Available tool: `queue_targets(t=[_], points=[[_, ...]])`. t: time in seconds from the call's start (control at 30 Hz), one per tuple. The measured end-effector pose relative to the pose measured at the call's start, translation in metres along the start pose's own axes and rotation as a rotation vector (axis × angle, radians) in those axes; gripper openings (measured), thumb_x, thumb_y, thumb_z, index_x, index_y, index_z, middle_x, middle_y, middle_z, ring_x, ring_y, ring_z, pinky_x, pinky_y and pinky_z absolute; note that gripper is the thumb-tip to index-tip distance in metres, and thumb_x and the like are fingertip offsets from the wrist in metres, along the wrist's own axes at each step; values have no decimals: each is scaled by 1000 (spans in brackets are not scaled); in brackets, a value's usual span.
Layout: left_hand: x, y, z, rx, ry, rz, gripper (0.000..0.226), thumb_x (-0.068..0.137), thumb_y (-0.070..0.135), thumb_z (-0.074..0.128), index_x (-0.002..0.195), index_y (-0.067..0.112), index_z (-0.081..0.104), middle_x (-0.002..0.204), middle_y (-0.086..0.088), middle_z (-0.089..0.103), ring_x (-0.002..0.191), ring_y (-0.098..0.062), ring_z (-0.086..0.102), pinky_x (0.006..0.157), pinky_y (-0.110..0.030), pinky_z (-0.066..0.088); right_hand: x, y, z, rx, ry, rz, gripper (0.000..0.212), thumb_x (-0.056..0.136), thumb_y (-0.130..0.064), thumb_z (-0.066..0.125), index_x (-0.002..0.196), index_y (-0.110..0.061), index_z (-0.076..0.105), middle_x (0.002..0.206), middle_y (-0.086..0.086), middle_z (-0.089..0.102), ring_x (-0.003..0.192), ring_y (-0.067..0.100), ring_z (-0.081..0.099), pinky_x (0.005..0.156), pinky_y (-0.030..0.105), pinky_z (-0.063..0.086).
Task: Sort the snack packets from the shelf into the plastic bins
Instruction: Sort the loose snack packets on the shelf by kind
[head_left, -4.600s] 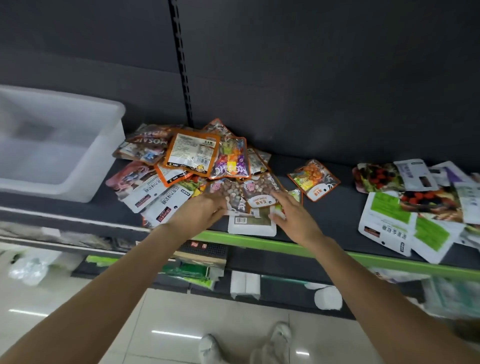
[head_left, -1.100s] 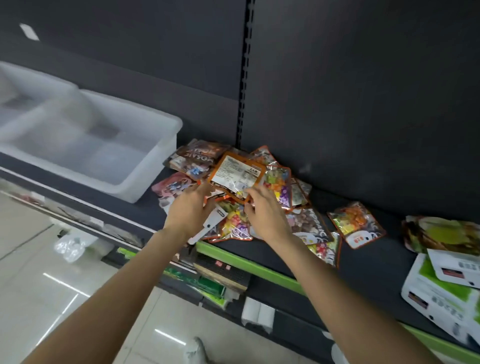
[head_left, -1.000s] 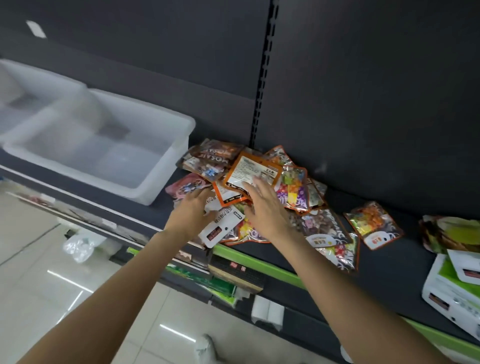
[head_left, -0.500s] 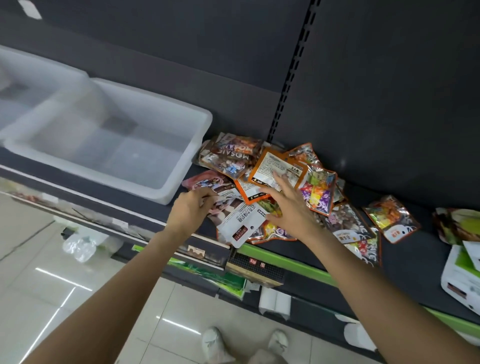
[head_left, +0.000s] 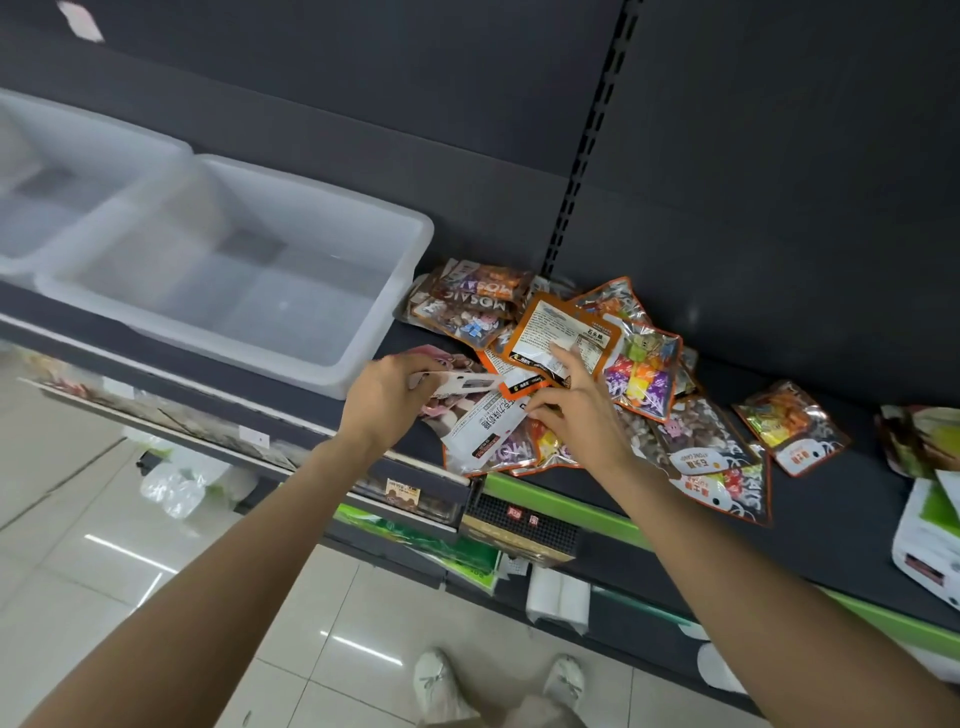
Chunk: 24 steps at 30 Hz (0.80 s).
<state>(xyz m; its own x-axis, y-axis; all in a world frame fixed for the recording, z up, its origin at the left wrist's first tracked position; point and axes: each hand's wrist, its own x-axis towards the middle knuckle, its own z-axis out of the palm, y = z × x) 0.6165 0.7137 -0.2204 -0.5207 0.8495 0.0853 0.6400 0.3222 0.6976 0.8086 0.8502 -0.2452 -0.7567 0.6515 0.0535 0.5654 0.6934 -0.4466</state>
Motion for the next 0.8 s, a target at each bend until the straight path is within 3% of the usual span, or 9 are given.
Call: queue_targets(t=[0.07, 0.17, 0.3, 0.37, 0.43, 0.5, 0.63, 0.73, 0.8], points=[[-1, 8, -5, -72, 34, -34, 14, 93, 19, 57, 96, 14, 70, 85, 3, 68, 75, -15, 61, 60, -14, 44, 1, -3, -8, 74, 21, 19, 7, 87, -16, 66, 87, -17, 73, 149, 9, 37, 142, 30, 26, 114, 56, 22], [3, 24, -15, -143, 113, -68, 14, 93, 20, 56, 95, 15, 70, 88, 5, 67, 80, -14, 60, 61, -16, 44, 1, -9, -29, 214, 63, 26, 9, 89, -10, 62, 87, -11, 70, 128, 8, 58, 125, 21, 49, 106, 25, 32], [16, 52, -28, -121, 152, -33, 17, 94, 23, 55, 99, 17, 69, 94, 5, 66, 80, -10, 58, 57, -14, 40, 3, -14, -58, 272, 151, 4, 5, 88, -14, 64, 87, -15, 68, 95, -4, 66, 95, 8, 58, 86, 24, 47], [23, 63, -31, -71, 153, -18, 18, 95, 25, 53, 102, 18, 68, 95, 5, 66, 78, -10, 57, 55, -16, 39, 4, -18, -74, 345, 199, 35, 5, 89, -16, 63, 86, -18, 67, 88, -9, 65, 84, 4, 58, 73, 10, 44], [27, 73, -30, 20, 126, 7, 19, 95, 27, 52, 104, 19, 68, 97, 1, 68, 79, -17, 59, 60, -25, 45, 5, -20, -90, 392, 259, 55, 7, 90, -15, 62, 85, -18, 66, 84, -11, 64, 80, 0, 58, 69, 5, 40], [29, 86, -28, 119, 93, 67, 20, 95, 24, 52, 107, 21, 69, 102, -7, 67, 85, -25, 60, 67, -33, 48, 6, -16, -108, 430, 312, 75, 9, 90, -12, 61, 85, -18, 66, 85, -11, 63, 80, -2, 57, 70, 5, 40], [32, 122, -21, 169, 129, 197, 20, 94, 19, 54, 105, 19, 71, 102, -6, 60, 90, -22, 57, 69, -28, 40, -2, 8, -145, 407, 376, 118, 12, 91, -11, 59, 83, -20, 62, 83, -16, 61, 82, 3, 58, 71, 5, 41], [37, 155, -4, 126, 178, 224, 18, 93, 23, 57, 102, 19, 72, 103, -6, 66, 90, -23, 62, 74, -37, 51, -22, 45, -170, 441, 457, 204, 21, 91, -11, 60, 76, -26, 60, 81, -15, 63, 85, 11, 64, 81, 31, 55], [39, 181, 16, 93, 165, 253, 18, 92, 23, 58, 101, 19, 73, 102, -5, 70, 91, -23, 65, 77, -39, 54, -41, 69, -185, 468, 504, 269, 27, 90, -10, 60, 73, -31, 59, 82, -12, 65, 85, 15, 66, 79, 45, 57]])
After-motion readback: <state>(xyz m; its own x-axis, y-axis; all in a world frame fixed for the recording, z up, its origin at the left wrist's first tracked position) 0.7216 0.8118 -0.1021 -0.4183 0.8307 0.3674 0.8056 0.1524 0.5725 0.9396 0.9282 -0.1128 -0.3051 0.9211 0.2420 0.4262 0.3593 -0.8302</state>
